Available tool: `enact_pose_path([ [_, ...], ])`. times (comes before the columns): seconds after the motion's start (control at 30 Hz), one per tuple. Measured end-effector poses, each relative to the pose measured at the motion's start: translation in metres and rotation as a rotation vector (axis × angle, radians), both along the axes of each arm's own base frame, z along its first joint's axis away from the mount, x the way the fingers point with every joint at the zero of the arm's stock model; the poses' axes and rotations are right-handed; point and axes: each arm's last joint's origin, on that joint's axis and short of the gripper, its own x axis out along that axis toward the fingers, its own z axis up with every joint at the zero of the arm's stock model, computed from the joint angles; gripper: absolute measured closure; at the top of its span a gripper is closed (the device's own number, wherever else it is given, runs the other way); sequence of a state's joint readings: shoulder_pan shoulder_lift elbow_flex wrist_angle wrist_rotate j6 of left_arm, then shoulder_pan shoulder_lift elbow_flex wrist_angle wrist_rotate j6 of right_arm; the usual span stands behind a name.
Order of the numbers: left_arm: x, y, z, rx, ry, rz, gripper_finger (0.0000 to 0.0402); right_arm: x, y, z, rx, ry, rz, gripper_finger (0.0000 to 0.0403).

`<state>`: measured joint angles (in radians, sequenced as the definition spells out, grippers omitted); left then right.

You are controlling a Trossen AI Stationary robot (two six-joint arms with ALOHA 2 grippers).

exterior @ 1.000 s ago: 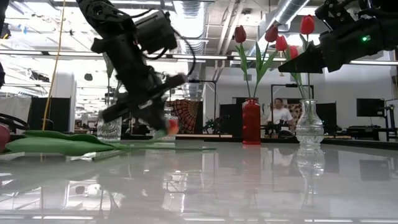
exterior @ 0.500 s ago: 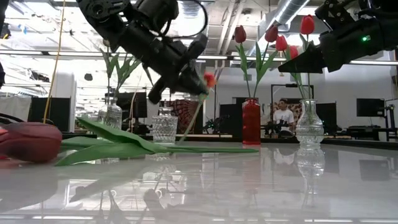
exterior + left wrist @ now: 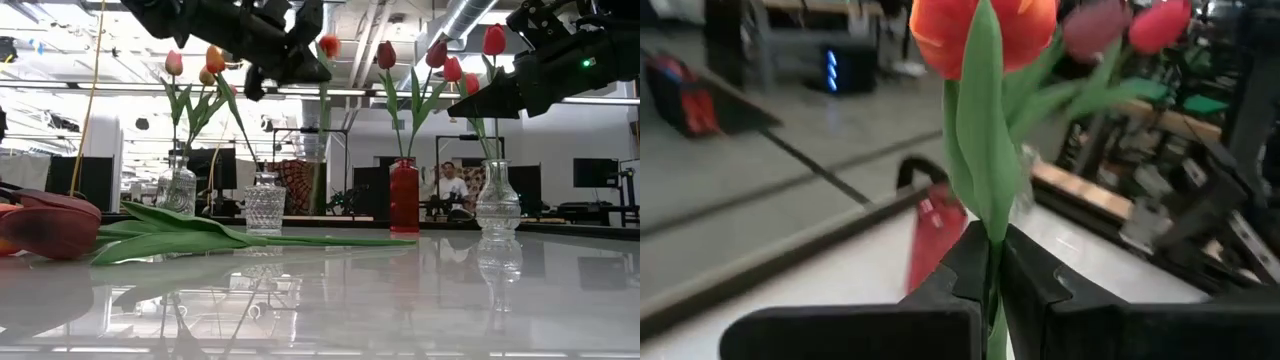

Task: Sort flowers into vase by color
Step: Put the orange flower into the middle transparent vase

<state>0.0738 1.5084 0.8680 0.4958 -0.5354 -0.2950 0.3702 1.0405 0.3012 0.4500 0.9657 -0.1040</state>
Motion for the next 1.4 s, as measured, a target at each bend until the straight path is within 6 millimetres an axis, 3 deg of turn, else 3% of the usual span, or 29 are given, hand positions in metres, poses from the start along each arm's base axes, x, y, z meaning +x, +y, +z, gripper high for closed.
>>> enact_pose_path([
  [0.2, -0.008, 0.001, 0.023, 0.180, -0.022, 0.067, 0.0400, 0.000, 0.000, 0.000, 0.000, 0.001, 0.000, 0.0147],
  [0.5, -0.013, 0.010, 0.043, 0.426, -0.018, 0.160, 0.0400, 0.000, 0.000, 0.000, 0.000, 0.001, 0.000, 0.0147],
  [0.93, -0.020, 0.039, 0.046, 0.484, 0.020, 0.265, 0.0400, 0.000, 0.000, 0.000, 0.000, 0.001, 0.000, 0.0147],
  [1.4, -0.030, 0.038, 0.058, 0.558, 0.084, 0.308, 0.0400, 0.000, 0.000, 0.000, 0.000, 0.001, 0.000, 0.0147],
])
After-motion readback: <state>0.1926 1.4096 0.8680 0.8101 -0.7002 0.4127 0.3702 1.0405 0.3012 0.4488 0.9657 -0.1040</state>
